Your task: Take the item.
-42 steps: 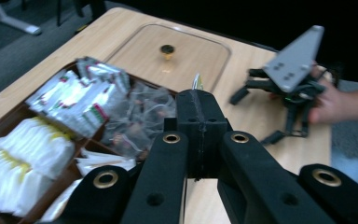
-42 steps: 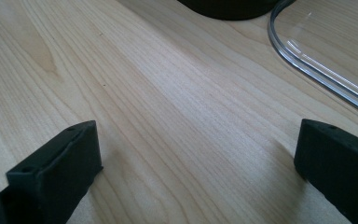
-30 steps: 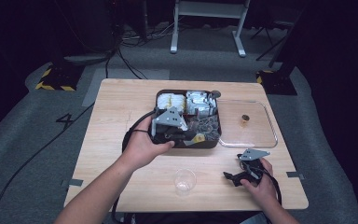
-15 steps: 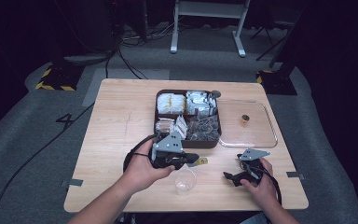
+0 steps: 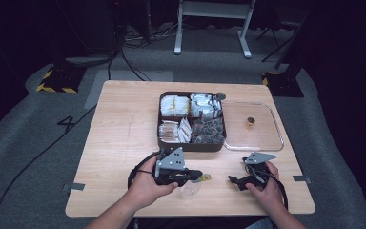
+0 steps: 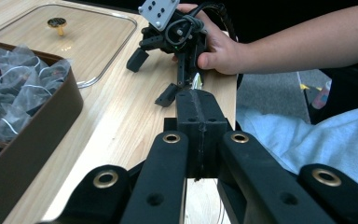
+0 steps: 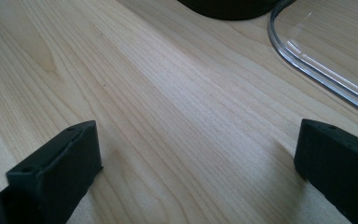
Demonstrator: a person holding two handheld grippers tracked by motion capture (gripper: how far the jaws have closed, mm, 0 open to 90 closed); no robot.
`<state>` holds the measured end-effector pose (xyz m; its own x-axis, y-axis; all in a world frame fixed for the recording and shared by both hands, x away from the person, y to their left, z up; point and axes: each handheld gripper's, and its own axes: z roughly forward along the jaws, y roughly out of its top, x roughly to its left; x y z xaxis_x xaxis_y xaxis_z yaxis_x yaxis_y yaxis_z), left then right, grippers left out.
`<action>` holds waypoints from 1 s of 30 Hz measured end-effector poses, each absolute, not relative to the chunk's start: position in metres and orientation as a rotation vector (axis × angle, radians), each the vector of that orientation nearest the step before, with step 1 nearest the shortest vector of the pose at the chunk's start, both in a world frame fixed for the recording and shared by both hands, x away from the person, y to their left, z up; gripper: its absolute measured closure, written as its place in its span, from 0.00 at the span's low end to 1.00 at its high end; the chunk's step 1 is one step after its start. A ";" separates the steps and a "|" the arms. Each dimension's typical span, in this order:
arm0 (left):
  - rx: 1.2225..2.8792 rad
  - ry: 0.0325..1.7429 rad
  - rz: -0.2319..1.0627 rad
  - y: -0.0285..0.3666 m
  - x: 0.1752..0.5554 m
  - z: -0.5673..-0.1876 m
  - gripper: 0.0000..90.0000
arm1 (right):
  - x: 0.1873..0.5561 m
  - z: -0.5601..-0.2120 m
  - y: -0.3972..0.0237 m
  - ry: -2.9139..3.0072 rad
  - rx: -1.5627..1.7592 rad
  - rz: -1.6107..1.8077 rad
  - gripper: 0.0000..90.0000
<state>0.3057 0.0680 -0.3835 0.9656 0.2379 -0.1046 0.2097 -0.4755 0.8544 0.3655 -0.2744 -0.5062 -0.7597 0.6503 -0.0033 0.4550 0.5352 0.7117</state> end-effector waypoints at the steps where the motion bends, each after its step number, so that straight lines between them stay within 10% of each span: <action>1: 2.081 0.316 0.035 0.068 0.306 -0.383 1.00 | 0.365 -0.506 -0.274 2.508 0.925 1.046 0.01; 25: 2.078 0.373 0.025 0.075 0.305 -0.413 1.00 | 0.365 -0.506 -0.274 2.508 0.926 1.047 0.01; 30: 2.102 0.384 -0.011 0.075 0.301 -0.416 0.79 | 0.365 -0.506 -0.274 2.508 0.926 1.047 0.01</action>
<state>0.3014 0.0748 -0.4159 0.9503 0.2673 -0.1597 0.2761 -0.4862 0.8291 0.3655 -0.2744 -0.5061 -0.7594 0.6506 -0.0025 0.4558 0.5348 0.7114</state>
